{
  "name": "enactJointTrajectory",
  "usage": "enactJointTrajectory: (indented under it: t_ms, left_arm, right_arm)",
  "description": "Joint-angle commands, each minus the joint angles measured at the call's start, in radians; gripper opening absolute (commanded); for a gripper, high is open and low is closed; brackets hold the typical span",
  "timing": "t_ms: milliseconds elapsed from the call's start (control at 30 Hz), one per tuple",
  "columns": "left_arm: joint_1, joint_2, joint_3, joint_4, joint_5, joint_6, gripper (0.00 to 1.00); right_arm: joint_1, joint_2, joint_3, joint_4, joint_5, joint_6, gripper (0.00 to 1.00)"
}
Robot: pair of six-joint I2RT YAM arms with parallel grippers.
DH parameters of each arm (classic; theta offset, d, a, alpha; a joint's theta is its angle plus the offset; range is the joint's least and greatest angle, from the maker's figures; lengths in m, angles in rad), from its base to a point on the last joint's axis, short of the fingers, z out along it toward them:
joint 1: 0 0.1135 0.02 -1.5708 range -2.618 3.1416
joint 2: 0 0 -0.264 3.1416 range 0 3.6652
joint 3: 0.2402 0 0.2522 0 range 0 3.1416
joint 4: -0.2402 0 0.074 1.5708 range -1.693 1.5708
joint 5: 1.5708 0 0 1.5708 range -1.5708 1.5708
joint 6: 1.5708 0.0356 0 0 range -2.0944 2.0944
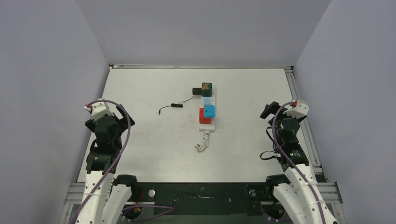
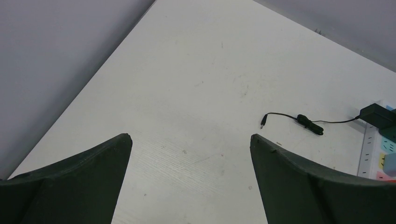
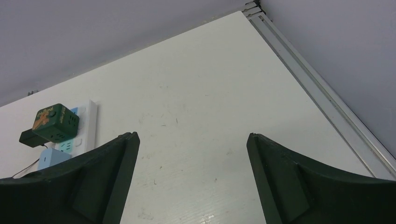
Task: Pull the plug off the socket
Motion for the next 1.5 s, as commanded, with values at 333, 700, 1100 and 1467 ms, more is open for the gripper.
enactJointTrajectory:
  t_ms: [333,700,1100,1467]
  left_arm:
    - [-0.065,0.016,0.096,0.050,0.163,0.108,0.96]
    - [-0.140,0.423,0.453,0.117,0.517,0.084,0.96]
    - [-0.167,0.537,0.283,0.190,0.597,0.041,0.96]
    - [-0.186,0.549,0.277,0.191,0.604,0.033,0.96]
  right_arm:
    - [0.001,-0.080,-0.002,0.063,-0.095,-0.030,0.90]
    - [0.111,0.134,0.106,0.055,-0.240,0.109,0.90]
    - [0.357,0.608,0.252,0.240,-0.325,0.254,0.98]
    - [0.415,0.875,0.357,0.305,-0.393,0.320,0.93]
